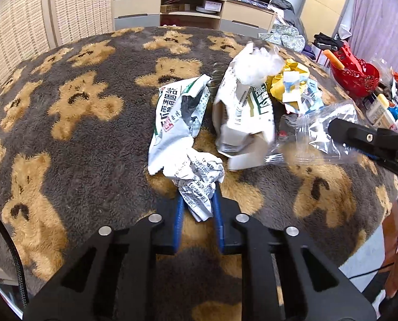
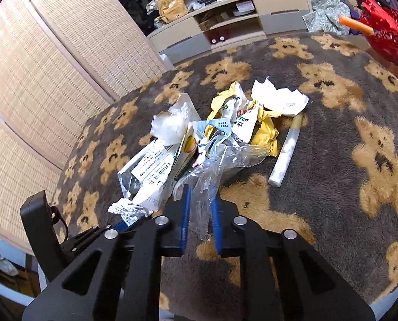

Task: Collect trash
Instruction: 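Grasp the crumpled foil wrapper with the left gripper while the right gripper grasps a plastic bag, then carry the foil wrapper and plastic bag to the bin and release both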

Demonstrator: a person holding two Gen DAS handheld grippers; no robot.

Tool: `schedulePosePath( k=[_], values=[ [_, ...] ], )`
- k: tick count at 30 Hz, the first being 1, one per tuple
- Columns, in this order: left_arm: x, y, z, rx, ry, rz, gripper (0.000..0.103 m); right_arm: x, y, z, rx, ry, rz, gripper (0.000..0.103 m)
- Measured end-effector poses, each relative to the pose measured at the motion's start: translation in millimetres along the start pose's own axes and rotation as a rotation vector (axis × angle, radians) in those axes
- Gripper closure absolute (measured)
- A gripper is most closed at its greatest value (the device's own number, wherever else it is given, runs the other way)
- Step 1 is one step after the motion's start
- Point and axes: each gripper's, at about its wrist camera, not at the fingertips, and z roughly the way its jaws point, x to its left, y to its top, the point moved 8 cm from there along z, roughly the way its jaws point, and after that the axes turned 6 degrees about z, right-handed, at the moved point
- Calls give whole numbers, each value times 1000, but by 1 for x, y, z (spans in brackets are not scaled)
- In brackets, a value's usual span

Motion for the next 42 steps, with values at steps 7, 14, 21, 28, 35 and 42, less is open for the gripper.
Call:
schedulePosePath(
  k=[7,14,21,28,35,42],
  values=[
    [-4,-4,-31,-43,14,30,89,-1,7,-36,-70,1,-19,93],
    [-9,-8,-72,-91,30,51,90,-5,4,-75,-136,6,-23,94],
    [-27,-25,-105,-115,19,85,90,-13,-16,-100,-144,13,-22,94],
    [-48,-66,-120,-108,-23,109,90,-13,-40,-121,-154,28,-24,94],
    [-65,-107,-130,-96,-61,112,90,-6,-79,-143,-176,16,-84,94],
    [-78,-149,-134,-71,-85,97,90,-16,-129,-141,-131,24,-121,94]
  ],
)
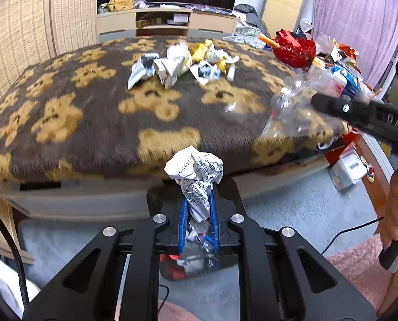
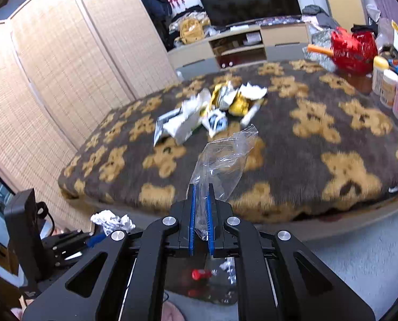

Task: Collect trash
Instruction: 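Carry the foil wrapper and plastic bag to the bin and release both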

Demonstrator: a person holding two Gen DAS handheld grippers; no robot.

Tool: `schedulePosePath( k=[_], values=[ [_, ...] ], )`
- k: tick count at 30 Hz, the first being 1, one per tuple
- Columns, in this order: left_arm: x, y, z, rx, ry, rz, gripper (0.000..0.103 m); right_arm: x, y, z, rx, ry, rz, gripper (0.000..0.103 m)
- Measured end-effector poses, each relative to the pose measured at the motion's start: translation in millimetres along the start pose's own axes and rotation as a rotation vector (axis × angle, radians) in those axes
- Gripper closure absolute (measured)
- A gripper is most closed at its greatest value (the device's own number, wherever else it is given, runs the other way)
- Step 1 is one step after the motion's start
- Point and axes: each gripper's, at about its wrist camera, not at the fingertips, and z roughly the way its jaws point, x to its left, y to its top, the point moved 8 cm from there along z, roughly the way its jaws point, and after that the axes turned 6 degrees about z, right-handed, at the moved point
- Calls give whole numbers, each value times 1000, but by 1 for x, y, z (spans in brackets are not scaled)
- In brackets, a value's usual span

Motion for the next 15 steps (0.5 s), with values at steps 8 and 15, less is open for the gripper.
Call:
schedulePosePath(
  k=[8,15],
  values=[
    [-9,-44,7,57,-3,-9,90,7,-62,13,115,22,-18,94],
    [-9,-71,19,105,-5,-23,90,-1,-106,44,247,-26,23,94]
  ],
)
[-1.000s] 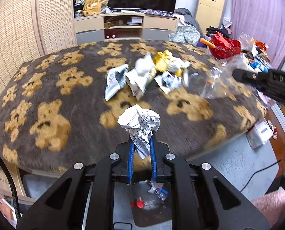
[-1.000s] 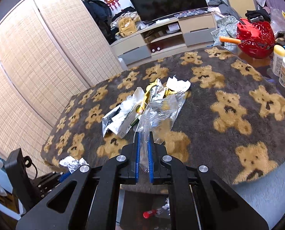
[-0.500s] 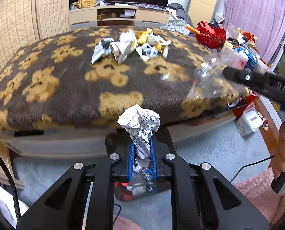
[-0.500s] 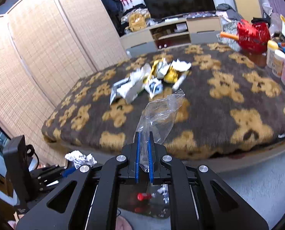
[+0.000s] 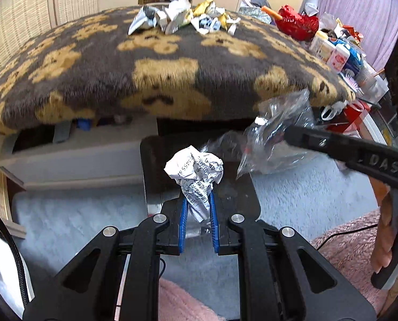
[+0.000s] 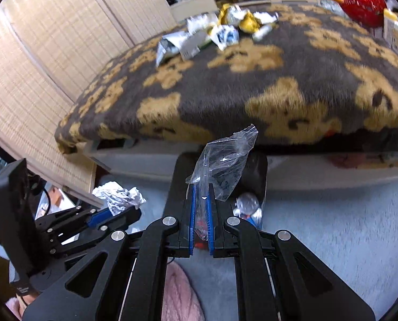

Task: Collect trash
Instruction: 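Carry the foil wrapper and plastic bag to the bin and release both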

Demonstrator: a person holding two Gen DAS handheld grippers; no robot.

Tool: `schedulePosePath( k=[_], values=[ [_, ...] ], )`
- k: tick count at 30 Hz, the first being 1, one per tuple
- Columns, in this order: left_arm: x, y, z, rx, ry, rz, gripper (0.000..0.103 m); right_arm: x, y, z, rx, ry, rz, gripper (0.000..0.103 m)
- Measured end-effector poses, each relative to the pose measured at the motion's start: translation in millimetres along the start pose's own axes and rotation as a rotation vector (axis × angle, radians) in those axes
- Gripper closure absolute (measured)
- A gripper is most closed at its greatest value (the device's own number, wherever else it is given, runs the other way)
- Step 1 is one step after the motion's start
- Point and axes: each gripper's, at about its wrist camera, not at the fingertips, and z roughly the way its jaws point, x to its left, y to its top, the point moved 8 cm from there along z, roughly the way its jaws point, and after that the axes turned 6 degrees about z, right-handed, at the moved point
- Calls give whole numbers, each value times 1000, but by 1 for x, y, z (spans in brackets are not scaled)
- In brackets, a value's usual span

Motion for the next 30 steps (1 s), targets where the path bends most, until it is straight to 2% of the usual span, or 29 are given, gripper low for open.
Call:
schedulePosePath(
  k=[8,17,21,26,28,29,30],
  values=[
    [1,-22,28,54,-5,14,90,-20,-26,36,95,-39,70,94],
    [2,-24,51,94,-24,-5,89,-28,-26,59,134,-37,122,93],
    [4,-22,48,92,-22,-12,82,-27,-24,59,127,-37,128,91],
    [10,-24,45,93,-10,-23,65,-30,-21,56,112,-44,135,89],
    [13,-24,43,88,-8,-32,56,-32,-18,53,97,-46,142,70],
    [14,-24,42,86,-6,-36,54,-33,-17,51,85,-53,141,51],
    [16,-24,40,83,-3,-41,49,-34,-15,49,70,-66,136,43]
  ],
)
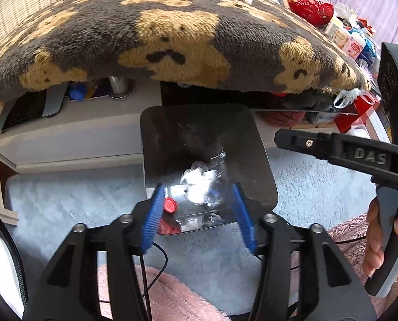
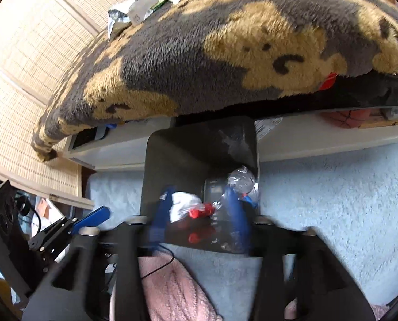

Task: Collect trash
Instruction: 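Carry the foil wrapper and plastic bag to the bin and release both, then grasp the white-green snack packet with the left gripper while the right gripper grasps a small white wrapper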

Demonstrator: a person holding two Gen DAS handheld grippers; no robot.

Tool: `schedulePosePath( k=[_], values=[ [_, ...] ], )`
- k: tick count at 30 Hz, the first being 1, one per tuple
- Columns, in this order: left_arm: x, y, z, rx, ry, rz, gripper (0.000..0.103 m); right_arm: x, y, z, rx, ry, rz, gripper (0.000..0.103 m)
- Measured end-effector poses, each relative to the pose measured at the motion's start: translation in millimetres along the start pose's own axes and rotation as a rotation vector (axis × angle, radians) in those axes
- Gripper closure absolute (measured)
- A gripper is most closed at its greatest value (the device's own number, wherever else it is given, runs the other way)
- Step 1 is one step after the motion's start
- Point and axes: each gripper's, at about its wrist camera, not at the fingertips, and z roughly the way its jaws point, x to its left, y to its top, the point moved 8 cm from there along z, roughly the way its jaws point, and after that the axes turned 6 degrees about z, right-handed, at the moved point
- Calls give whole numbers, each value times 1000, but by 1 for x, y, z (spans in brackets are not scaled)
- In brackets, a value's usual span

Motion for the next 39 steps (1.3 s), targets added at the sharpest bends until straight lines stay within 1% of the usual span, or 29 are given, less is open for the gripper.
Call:
schedulePosePath(
  k=[1,2,3,4,5,6,7,8,11,14,18,20,22,24,27,30,33,37,39],
  values=[
    [2,1,-1,-3,3,-3,42,-1,1,-2,-10,-12,-6,43],
    [3,1,-2,-7,8,-5,39,-1,3,-3,-15,-19,-9,38],
    [5,1,-4,-11,14,-7,33,-2,4,-4,-18,-24,-8,29],
    [6,2,-5,-13,18,-9,27,-5,5,-5,-25,-35,-5,25],
    [7,2,-6,-15,21,-11,25,-8,7,-7,-36,-52,-3,17],
    [8,3,-7,-18,23,-13,19,-9,7,-7,-40,-61,-2,12],
    [9,4,-9,-22,26,-16,15,-13,9,-9,-46,-70,4,9],
    [10,4,-10,-26,28,-18,14,-14,10,-10,-48,-70,8,6],
    [13,8,-15,-37,32,-26,11,-20,14,-16,-67,-54,33,6],
    [16,13,-19,-43,34,-26,10,-25,22,-30,-114,-29,66,6],
    [19,26,-31,-80,32,-17,10,-22,32,-50,-175,9,81,6],
    [21,34,-36,-93,32,-18,10,-20,39,-60,-198,9,79,6],
    [24,44,-40,-107,36,-17,10,-15,48,-64,-208,-11,62,6],
    [29,54,-42,-114,60,-24,8,-10,57,-64,-208,-21,50,6],
    [36,71,-44,-123,72,-24,8,-3,76,-63,-198,-11,51,6],
    [46,92,-46,-137,81,-30,8,9,101,-65,-212,-17,31,6],
    [60,117,-48,-147,108,-38,8,19,123,-68,-228,-9,18,6],
    [78,149,-53,-174,145,-43,8,32,163,-68,-252,-5,8,6],
    [86,167,-55,-188,161,-45,8,36,176,-66,-256,-6,8,6]
  ],
)
